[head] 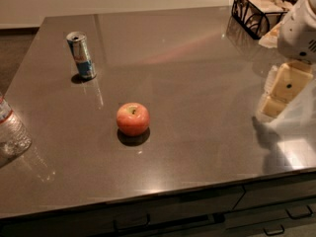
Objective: Move redbull can near water bottle
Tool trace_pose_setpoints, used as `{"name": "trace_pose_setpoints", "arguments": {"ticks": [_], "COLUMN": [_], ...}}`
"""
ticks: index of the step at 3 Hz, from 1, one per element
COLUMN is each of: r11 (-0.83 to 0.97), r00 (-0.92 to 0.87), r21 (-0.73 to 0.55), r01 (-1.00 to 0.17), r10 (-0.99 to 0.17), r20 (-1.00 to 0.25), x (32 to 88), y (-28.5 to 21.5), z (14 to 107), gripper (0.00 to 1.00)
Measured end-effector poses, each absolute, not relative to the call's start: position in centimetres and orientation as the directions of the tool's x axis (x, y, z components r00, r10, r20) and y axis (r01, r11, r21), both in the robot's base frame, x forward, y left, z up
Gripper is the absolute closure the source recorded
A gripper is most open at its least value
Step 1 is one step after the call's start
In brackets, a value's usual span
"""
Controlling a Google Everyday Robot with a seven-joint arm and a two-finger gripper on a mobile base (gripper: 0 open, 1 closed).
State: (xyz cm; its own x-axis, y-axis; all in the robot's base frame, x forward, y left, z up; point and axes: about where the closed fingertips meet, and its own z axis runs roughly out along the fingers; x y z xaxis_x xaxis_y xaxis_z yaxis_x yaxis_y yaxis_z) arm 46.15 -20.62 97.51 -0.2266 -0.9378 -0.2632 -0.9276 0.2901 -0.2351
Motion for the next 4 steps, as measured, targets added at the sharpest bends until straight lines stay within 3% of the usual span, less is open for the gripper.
{"name": "trace_pose_setpoints", "arguments": {"ticks": [2, 4], "r11": [0.349, 0.302], "r00": [-0.224, -0.108], "r21": [-0.229, -0.196], "r01": [-0.908, -0.933], "r10": [-0.870, -0.754], "r20": [-0.439, -0.648], "x": [56.7, 63.9], "y": [-13.4, -1.2], "z": [97.0, 95.9], "gripper": [0.00, 0.00]}}
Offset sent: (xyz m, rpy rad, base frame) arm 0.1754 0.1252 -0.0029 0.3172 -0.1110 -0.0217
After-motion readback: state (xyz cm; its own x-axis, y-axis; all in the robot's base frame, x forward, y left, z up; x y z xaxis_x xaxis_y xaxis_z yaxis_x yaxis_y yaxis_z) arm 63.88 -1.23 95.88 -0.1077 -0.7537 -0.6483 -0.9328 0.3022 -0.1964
